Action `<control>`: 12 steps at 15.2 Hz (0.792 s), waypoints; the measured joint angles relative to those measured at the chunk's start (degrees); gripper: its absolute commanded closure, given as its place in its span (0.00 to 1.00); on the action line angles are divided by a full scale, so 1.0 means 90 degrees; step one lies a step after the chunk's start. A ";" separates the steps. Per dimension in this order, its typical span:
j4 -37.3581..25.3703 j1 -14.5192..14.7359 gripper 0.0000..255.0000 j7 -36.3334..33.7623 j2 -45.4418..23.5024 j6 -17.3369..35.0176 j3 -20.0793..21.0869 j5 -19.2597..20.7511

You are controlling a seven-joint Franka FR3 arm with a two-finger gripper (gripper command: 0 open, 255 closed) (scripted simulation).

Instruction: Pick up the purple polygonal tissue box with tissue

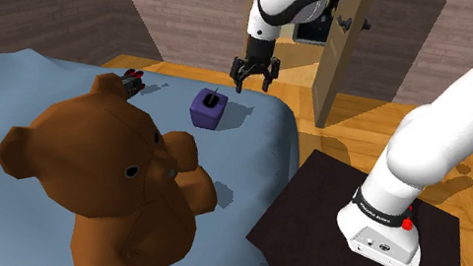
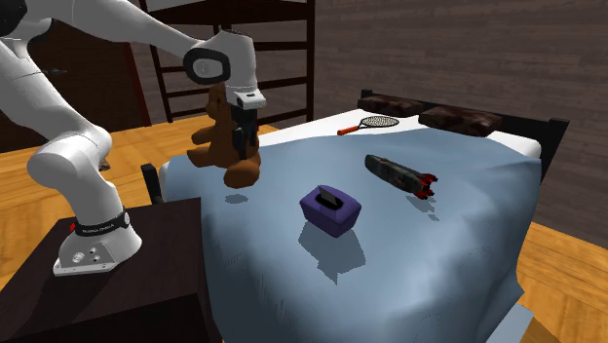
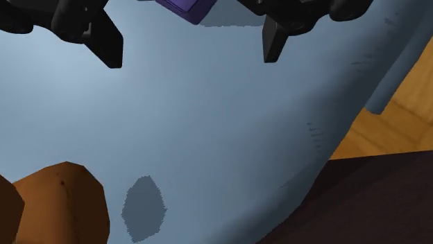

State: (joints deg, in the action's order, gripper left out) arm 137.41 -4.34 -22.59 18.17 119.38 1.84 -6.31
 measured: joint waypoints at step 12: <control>-0.1389 -0.0251 0.00 -0.1828 -0.2502 0.1992 -0.0058 -0.0558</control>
State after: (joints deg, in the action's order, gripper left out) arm 124.91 -6.60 -39.04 -4.35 137.31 1.32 -11.33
